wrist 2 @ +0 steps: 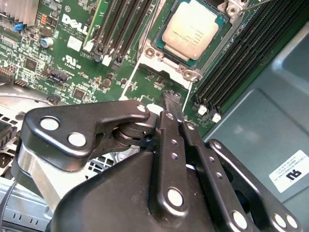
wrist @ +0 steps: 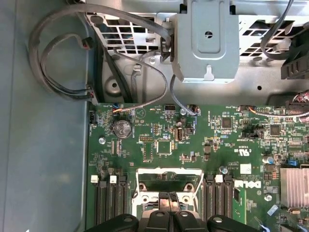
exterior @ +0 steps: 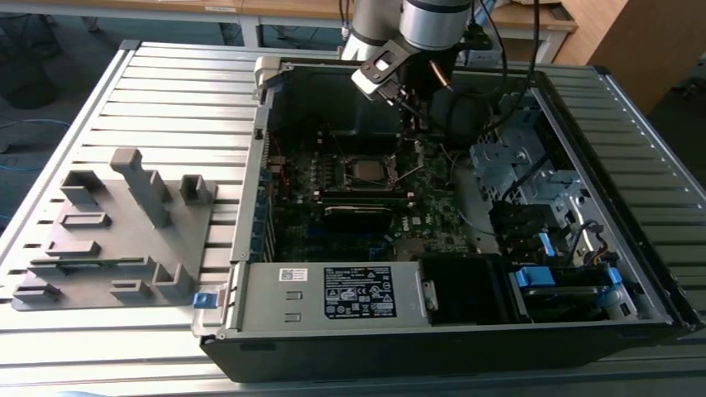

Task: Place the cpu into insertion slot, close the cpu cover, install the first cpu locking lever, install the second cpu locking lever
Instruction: 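Close the cpu cover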

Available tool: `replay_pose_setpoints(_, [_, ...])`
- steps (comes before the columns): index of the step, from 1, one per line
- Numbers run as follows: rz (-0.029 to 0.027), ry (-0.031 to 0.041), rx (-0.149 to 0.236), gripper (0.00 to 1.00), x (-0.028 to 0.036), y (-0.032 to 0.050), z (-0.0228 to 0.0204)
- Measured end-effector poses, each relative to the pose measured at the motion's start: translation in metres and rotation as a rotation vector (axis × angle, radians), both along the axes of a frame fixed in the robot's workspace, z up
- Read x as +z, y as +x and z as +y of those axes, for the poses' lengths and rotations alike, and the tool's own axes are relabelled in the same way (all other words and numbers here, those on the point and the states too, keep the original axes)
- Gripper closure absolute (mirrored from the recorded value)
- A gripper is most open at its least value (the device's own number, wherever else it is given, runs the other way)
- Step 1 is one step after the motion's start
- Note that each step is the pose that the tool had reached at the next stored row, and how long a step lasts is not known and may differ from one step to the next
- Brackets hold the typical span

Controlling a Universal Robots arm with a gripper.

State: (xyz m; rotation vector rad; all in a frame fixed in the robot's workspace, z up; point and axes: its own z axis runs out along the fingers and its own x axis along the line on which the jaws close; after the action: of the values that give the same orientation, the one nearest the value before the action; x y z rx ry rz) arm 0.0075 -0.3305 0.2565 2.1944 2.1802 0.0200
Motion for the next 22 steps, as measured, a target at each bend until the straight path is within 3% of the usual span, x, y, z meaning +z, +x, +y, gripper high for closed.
replay_pose_setpoints(9, [0.0001,-0.0003,0.0,0.89,-0.0001,0.0113,0.0002])
replay_pose_setpoints(17, [0.0,0.0005,0.0,0.89,0.0012,0.0122,0.0003])
replay_pose_setpoints(22, [0.0001,0.0002,0.0,0.89,0.0013,0.0185,0.0003])
